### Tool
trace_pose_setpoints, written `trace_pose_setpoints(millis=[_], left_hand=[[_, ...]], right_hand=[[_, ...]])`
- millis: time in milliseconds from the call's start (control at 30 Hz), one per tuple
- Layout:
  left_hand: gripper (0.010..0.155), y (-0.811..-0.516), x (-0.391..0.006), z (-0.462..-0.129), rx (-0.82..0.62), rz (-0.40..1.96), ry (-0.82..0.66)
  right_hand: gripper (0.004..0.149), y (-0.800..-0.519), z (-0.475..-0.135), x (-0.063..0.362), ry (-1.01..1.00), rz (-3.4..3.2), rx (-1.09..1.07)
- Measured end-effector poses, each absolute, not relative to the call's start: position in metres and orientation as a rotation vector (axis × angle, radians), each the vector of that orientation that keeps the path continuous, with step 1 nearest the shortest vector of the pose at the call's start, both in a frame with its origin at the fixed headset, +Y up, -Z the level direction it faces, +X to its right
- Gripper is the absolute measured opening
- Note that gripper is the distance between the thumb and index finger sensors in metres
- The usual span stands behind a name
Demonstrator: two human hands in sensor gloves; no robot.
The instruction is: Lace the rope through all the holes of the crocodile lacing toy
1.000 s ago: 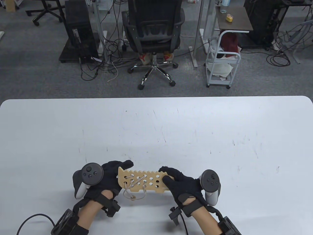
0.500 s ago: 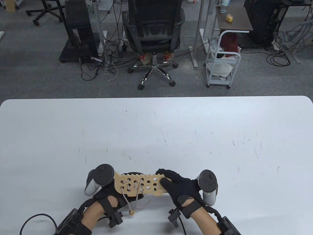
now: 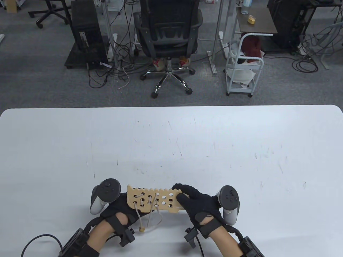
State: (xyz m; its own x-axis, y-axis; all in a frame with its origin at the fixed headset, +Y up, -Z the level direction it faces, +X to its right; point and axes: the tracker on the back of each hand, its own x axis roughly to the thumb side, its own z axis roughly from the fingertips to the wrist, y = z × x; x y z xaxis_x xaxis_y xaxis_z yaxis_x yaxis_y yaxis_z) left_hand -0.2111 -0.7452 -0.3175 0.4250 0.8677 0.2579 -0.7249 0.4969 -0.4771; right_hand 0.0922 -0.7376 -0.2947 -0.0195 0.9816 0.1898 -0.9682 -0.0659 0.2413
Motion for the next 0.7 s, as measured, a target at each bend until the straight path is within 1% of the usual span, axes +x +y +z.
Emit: trace_pose_setpoints(millis=[200,700], left_hand=[[0.045,-0.744,-0.223,-0.322,-0.249,1.021,-0.454],[0.045,-0.743,-0.248,-0.331,-0.162,1.052,-0.356]], right_hand=[[0.047,-0.738,-0.296,0.096,0.036,1.610,0.318],[0.047,-0.739,-0.300,0.107,0.006,1.617,0.263]])
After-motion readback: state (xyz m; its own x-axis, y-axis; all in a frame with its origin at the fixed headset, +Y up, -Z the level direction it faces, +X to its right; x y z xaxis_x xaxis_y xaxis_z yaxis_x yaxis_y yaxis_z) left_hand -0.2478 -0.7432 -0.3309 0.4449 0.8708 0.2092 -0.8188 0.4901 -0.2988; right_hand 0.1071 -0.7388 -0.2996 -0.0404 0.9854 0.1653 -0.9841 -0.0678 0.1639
